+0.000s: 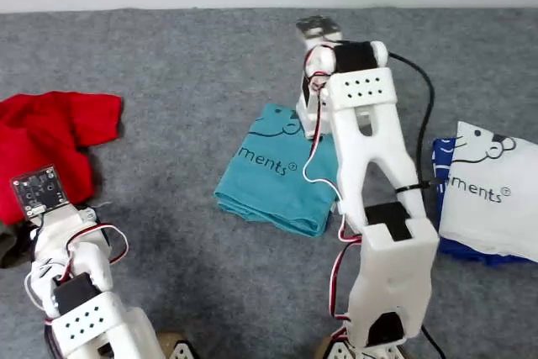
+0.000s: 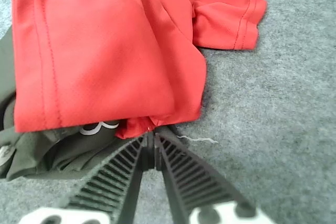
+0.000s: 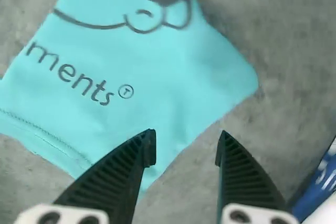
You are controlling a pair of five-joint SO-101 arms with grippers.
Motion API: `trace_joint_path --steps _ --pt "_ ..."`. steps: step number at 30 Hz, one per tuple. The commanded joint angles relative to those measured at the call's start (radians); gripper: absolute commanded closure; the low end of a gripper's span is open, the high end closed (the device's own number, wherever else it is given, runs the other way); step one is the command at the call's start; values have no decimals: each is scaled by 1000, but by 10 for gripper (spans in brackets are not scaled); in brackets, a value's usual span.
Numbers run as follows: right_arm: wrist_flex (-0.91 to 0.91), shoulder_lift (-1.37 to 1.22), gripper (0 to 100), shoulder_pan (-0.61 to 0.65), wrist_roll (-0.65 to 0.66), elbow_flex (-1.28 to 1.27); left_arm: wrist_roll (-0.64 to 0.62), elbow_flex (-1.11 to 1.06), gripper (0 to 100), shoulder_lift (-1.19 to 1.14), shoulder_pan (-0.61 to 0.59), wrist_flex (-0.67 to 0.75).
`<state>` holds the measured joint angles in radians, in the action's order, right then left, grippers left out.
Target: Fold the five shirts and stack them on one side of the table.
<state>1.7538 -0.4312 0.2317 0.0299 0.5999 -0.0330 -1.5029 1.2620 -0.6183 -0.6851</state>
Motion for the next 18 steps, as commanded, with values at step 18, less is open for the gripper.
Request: trace_joint_path --steps 18 --pt "-245 1 497 128 -512 -341 0 8 985 15 5 25"
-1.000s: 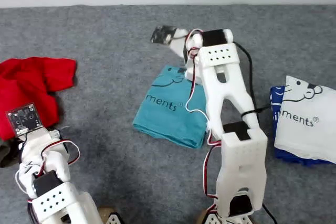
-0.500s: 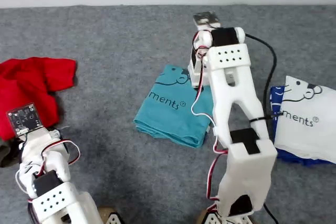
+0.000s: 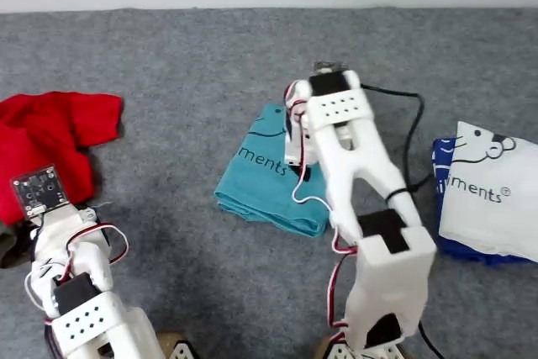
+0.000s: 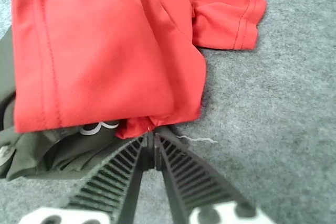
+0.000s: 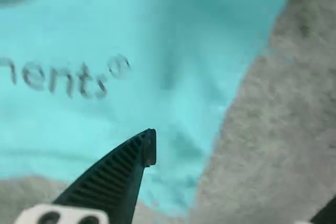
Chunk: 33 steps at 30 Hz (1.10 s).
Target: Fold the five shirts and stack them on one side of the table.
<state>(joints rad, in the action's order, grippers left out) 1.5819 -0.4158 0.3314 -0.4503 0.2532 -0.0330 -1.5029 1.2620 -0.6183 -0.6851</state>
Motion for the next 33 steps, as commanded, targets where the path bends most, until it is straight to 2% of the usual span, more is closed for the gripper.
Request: trace_joint_path --steps 1,13,16,23,25,33 --pt "-91 -33 497 39 -37 6 0 8 985 15 5 25" --pt "-226 -305 515 50 -101 12 0 8 985 15 5 25" --pt "-199 -315 623 50 -97 57 0 8 985 15 5 25" --pt "-171 -317 996 48 -57 69 0 8 985 15 5 25" --pt "-150 -317 974 45 -41 69 0 8 985 15 5 25" --pt "-24 -226 990 -24 -11 104 0 8 985 15 5 25"
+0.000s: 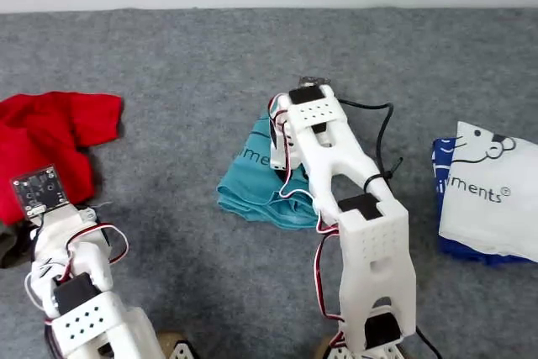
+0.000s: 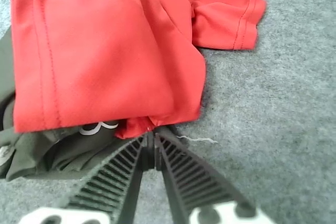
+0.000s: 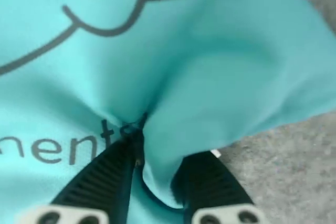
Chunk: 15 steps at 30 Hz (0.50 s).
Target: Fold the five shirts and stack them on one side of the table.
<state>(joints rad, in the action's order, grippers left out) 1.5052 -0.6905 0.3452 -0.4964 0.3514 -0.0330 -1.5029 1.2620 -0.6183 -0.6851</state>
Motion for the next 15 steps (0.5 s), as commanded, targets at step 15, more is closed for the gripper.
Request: trace_joint_path --steps 15 --pt "285 547 990 -246 520 12 0 8 985 14 5 25"
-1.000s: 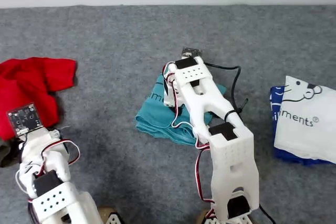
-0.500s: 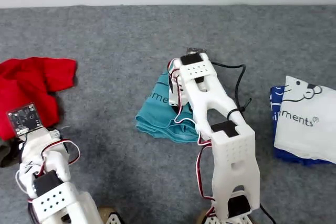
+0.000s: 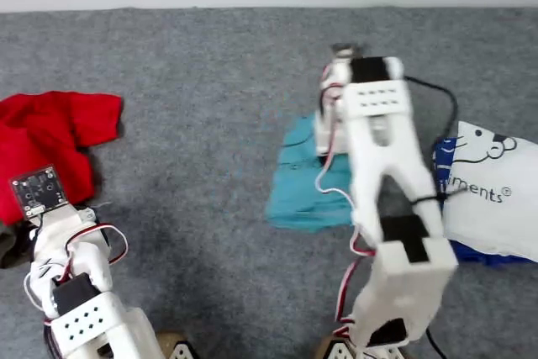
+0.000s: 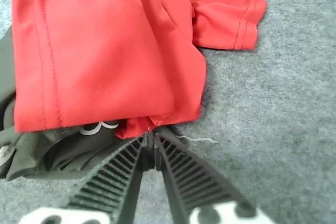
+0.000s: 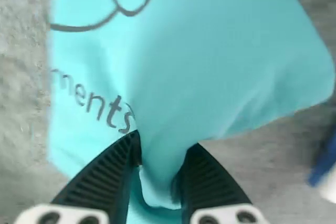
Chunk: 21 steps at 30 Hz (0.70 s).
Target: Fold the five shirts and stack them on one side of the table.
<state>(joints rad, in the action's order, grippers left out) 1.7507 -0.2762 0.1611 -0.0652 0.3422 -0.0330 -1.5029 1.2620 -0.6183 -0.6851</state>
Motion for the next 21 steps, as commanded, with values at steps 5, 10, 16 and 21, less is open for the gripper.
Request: trace_joint_path --steps 5,10,16,21 --pt "41 274 990 -159 253 20 0 8 985 14 5 25" --pt "44 423 991 -232 356 18 0 8 985 15 5 25" --pt "45 516 991 -374 437 -18 0 8 985 15 5 25" --pt "41 538 991 -503 485 -112 0 8 985 14 5 25"
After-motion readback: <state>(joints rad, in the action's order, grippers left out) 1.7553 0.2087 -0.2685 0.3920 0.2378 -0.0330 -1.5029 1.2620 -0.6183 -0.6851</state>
